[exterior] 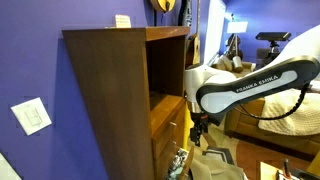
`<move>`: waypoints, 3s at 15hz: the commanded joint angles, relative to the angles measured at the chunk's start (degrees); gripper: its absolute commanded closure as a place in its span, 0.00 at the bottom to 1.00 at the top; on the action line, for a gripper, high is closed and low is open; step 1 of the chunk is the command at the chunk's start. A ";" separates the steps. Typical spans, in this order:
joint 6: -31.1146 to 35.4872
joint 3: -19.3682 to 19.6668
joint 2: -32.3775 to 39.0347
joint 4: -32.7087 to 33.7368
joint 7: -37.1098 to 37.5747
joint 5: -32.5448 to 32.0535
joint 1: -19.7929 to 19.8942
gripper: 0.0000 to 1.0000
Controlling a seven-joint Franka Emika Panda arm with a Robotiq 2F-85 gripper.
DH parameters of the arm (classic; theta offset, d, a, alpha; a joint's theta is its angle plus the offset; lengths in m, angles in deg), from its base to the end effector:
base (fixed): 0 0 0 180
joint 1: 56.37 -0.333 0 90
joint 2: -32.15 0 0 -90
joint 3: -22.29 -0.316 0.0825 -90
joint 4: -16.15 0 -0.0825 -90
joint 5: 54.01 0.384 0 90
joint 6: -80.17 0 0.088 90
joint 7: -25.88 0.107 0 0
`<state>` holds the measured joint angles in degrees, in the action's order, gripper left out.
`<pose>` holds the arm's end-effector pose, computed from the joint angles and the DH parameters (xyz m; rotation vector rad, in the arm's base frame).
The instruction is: Open the topmost drawer and remove the maroon cap and place it on the shelf above the drawer then close the drawer.
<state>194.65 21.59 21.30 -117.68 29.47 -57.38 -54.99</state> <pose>0.4598 -0.0090 0.4003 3.0748 -0.0716 -0.2264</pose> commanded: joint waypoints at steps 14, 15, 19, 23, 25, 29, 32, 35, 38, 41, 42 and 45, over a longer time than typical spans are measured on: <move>13.24 0.38 -3.29 -1.80 -1.05 -2.70 -0.10 0.00; 14.38 0.40 -3.18 -1.92 -1.44 -2.71 -0.11 0.00; 18.97 0.42 -2.66 -2.77 -2.25 -3.37 0.03 0.00; 25.09 0.62 -2.11 -4.28 -3.85 -3.27 0.02 0.00; 27.72 0.94 -1.46 -4.87 -4.87 -2.69 0.01 0.00; 32.83 1.54 -0.80 -6.12 -6.70 -2.36 0.01 0.00; 36.21 1.95 -0.44 -6.70 -8.06 -2.06 -0.05 0.10; 38.02 2.33 -0.23 -7.24 -9.44 -1.49 -0.19 0.34; 39.72 2.67 -0.04 -7.64 -10.45 -1.11 -0.23 0.59; 40.97 3.01 0.10 -8.00 -11.31 -0.65 -0.29 0.82; 41.18 3.03 0.11 -8.11 -11.29 -0.65 -0.25 0.43; 42.54 3.26 0.24 -8.46 -11.61 -0.19 -0.43 0.38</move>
<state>234.81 24.13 21.36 -125.03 19.75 -59.14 -54.97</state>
